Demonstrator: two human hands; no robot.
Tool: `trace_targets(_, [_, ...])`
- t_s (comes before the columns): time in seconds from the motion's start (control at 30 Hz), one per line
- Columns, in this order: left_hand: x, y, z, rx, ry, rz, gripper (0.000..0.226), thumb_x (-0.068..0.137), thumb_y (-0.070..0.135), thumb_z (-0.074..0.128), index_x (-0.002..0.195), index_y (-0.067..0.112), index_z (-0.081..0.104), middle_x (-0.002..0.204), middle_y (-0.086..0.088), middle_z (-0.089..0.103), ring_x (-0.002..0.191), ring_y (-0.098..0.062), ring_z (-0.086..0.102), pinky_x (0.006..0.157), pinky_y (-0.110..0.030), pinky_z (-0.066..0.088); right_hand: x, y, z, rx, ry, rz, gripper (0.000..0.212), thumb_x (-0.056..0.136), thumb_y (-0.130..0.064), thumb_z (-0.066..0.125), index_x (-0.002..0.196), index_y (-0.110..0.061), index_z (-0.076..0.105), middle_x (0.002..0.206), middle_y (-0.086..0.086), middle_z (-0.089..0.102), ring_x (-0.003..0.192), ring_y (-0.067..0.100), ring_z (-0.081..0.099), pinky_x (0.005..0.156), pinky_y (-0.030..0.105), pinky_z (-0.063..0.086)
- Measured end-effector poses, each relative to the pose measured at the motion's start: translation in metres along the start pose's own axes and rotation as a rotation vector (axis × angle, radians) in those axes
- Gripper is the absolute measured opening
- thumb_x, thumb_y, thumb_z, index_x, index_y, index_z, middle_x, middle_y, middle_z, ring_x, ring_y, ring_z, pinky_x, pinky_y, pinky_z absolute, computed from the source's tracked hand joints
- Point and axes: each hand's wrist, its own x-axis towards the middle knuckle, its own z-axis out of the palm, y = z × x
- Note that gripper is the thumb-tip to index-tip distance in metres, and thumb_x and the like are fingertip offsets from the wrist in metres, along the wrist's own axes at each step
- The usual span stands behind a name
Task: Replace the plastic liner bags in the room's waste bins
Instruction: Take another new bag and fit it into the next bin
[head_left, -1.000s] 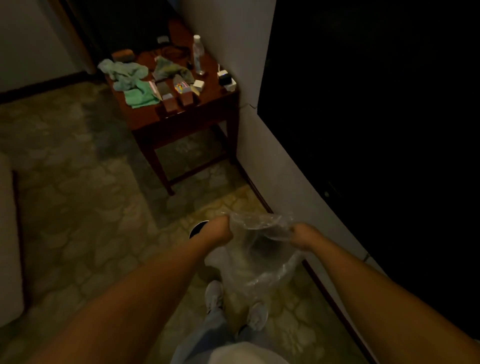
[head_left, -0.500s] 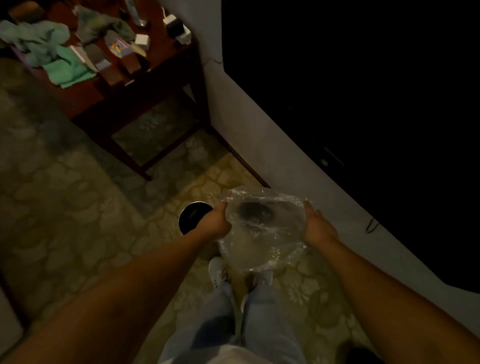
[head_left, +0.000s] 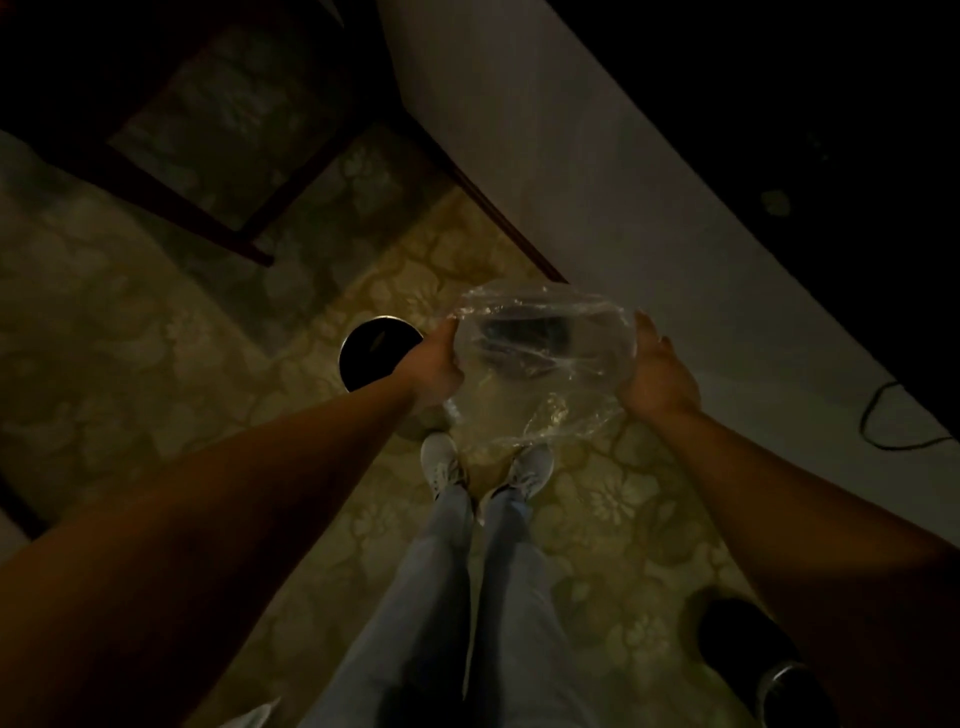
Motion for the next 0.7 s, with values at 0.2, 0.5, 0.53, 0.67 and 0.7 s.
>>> trace_targets(0.2, [0.045,-0.026,0.032,0.032,-0.001,0.029,0.073,0.089,0.003,0.060,0.151,0.019,0.024,0.102,-0.003,0.061,0.081,-0.021,0.062,0.063,-0.030,0.049,0.042,0.016,0.030,-0.049,-0.038,0.007,0.094,0.088,-0.018,0.065,0.158,-0.037,0.004,0.150,0.018,0.034,0.130,0.040,0.047,0.104,0.049,0.044])
trace_targets(0.5, [0.087,-0.042,0.062,0.136,0.056,0.000,0.062,0.090,0.004,0.058,0.146,0.014,0.034,0.133,-0.017,0.052,0.109,-0.034,0.059,0.078,-0.033,0.041,0.083,0.030,0.067,-0.083,-0.028,0.008,0.085,0.085,-0.025,0.066,0.152,-0.041,0.016,0.143,0.020,0.033,0.126,0.042,0.042,0.097,0.049,0.045])
trace_targets(0.53, [0.089,-0.041,0.062,0.168,0.065,0.007,0.067,0.090,0.006,0.058,0.150,0.015,0.029,0.137,-0.019,0.049,0.113,-0.037,0.056,0.079,-0.033,0.040,0.086,0.028,0.072,-0.082,0.004,-0.021,0.083,0.083,-0.029,0.066,0.150,-0.042,0.019,0.146,0.018,0.030,0.130,0.042,0.037,0.099,0.049,0.041])
trace_targets(0.67, [0.093,-0.042,0.067,0.225,0.113,0.039,0.084,0.089,0.015,0.059,0.158,0.027,0.011,0.132,-0.022,0.044,0.107,-0.045,0.053,0.078,-0.041,0.045,0.081,0.013,0.093,-0.048,0.200,-0.239,0.066,0.087,-0.030,0.061,0.149,-0.030,0.037,0.151,0.015,0.031,0.136,0.038,0.032,0.109,0.047,0.036])
trace_targets(0.7, [0.093,-0.044,0.070,0.276,0.136,0.044,0.085,0.089,0.019,0.059,0.158,0.028,0.011,0.131,-0.021,0.042,0.108,-0.045,0.052,0.079,-0.044,0.047,0.078,0.008,0.097,-0.033,0.232,-0.290,0.063,0.088,-0.025,0.061,0.148,-0.026,0.041,0.152,0.014,0.033,0.137,0.037,0.032,0.112,0.046,0.035])
